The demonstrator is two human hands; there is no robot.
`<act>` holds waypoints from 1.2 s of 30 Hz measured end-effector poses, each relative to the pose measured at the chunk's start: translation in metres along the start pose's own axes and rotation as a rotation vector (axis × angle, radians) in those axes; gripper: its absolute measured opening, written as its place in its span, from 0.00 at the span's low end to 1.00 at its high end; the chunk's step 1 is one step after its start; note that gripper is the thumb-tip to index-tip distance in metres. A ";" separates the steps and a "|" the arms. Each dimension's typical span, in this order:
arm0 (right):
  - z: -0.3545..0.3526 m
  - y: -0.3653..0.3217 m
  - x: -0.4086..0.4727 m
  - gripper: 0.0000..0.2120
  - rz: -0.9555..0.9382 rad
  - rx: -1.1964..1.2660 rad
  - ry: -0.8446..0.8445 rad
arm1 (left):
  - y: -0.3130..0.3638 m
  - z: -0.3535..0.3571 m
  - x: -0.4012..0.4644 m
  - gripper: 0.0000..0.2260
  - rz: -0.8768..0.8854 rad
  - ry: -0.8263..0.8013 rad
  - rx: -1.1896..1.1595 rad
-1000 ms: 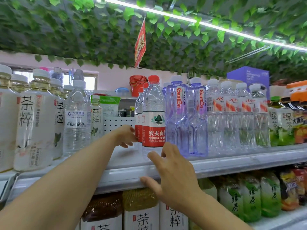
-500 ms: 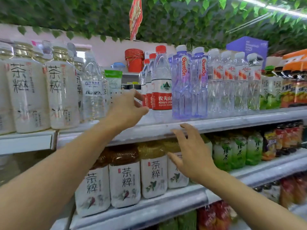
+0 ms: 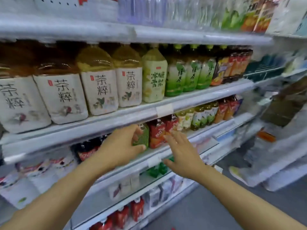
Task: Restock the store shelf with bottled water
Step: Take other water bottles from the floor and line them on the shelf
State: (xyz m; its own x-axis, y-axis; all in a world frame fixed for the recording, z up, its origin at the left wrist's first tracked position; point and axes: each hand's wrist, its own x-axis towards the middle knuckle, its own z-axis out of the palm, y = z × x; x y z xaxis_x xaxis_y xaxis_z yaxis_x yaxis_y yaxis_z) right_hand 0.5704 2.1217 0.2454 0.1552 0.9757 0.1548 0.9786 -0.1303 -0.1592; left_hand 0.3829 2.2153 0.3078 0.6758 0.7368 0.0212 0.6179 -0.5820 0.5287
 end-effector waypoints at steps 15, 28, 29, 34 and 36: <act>0.182 0.182 -0.106 0.38 0.030 0.124 -0.560 | -0.011 0.299 0.001 0.16 -0.358 -0.320 0.014; 0.360 0.243 -0.158 0.37 0.115 0.186 -0.818 | -0.070 0.476 -0.018 0.27 -0.540 -0.584 0.122; 0.375 0.244 -0.158 0.36 0.123 0.192 -0.819 | -0.077 0.487 -0.016 0.26 -0.541 -0.586 0.123; 0.456 0.247 -0.153 0.34 0.188 0.257 -0.802 | -0.121 0.548 -0.001 0.24 -0.522 -0.549 0.119; 0.492 0.250 -0.151 0.33 0.220 0.289 -0.774 | -0.141 0.577 0.008 0.25 -0.492 -0.519 0.126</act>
State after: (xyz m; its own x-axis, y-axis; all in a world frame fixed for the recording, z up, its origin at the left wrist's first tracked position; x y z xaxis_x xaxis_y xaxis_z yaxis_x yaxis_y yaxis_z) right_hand 0.7257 2.0287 -0.2972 0.0982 0.7925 -0.6020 0.8477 -0.3834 -0.3665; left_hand 0.5332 2.1045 -0.2558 0.3919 0.6833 -0.6161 0.9199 -0.2832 0.2711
